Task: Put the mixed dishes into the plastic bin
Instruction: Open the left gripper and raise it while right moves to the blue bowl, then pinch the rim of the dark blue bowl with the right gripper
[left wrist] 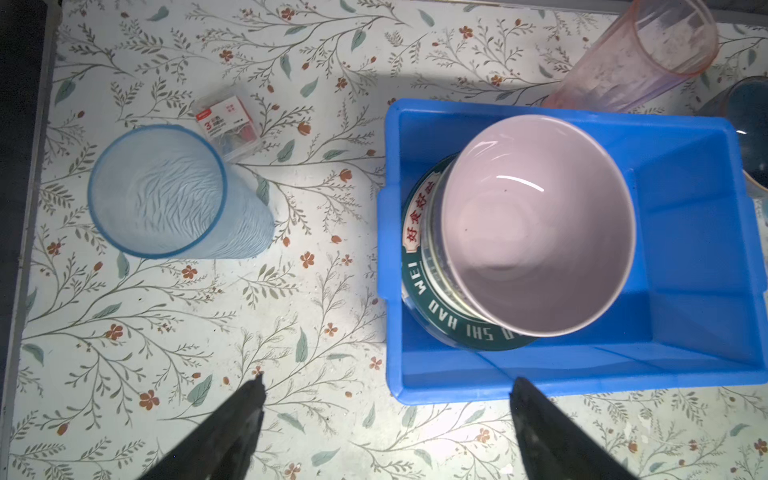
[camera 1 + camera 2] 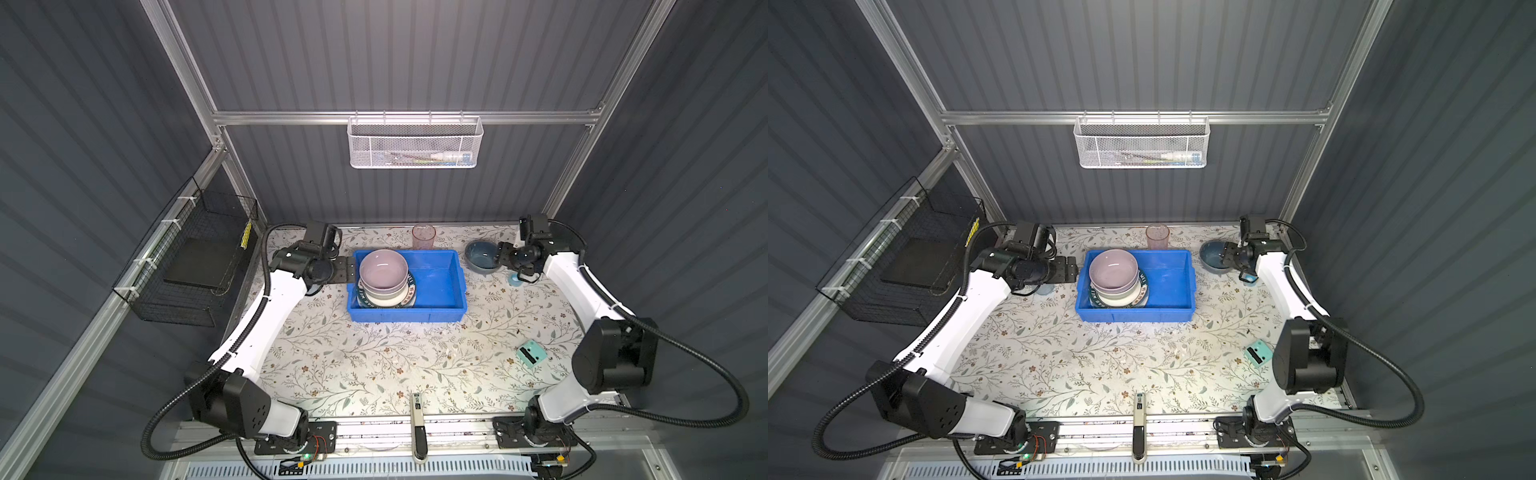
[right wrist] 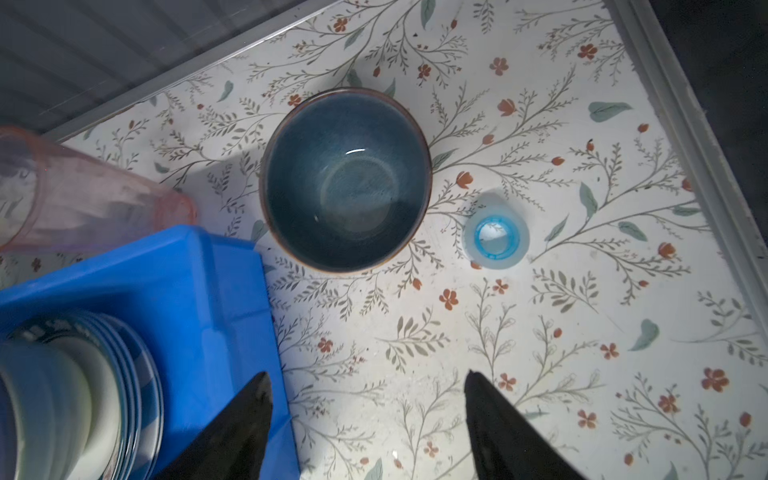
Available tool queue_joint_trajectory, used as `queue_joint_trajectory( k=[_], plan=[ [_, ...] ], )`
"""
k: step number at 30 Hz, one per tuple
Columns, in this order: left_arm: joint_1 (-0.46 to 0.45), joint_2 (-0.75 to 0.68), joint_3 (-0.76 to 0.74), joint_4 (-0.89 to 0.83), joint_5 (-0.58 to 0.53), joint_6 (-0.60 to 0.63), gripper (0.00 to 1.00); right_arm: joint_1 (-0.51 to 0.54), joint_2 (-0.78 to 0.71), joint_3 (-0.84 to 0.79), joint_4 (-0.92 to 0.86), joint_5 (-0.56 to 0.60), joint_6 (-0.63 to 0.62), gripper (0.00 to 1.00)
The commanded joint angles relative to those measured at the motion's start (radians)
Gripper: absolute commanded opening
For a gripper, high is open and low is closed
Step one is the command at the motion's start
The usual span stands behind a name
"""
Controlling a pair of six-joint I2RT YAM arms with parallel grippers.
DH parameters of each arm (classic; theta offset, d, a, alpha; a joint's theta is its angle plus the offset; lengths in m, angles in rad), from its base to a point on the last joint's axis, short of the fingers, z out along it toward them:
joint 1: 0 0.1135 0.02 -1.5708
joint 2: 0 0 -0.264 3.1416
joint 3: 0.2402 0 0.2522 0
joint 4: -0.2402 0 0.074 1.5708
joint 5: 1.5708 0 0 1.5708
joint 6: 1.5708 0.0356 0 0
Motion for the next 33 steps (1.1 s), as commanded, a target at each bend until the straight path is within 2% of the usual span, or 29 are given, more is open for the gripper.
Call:
queue_joint_trajectory(
  k=[1,7,14,27,33],
  plan=[
    [0.025,-0.046,-0.069,0.041,0.037,0.03,0.96,-0.022,0.103,0.101,-0.066,0.025,-0.026,0.68],
    [0.05,-0.076,-0.129,0.045,0.054,0.04,0.96,-0.057,0.282,0.256,-0.096,0.048,-0.02,0.59],
    [0.058,-0.119,-0.178,0.053,0.065,0.044,0.96,-0.08,0.41,0.354,-0.105,0.038,-0.021,0.51],
    [0.061,-0.139,-0.191,0.051,0.071,0.048,0.96,-0.084,0.52,0.391,-0.084,-0.014,-0.006,0.38],
    [0.061,-0.156,-0.202,0.047,0.068,0.047,0.96,-0.084,0.538,0.393,-0.079,-0.032,-0.006,0.28]
  ],
)
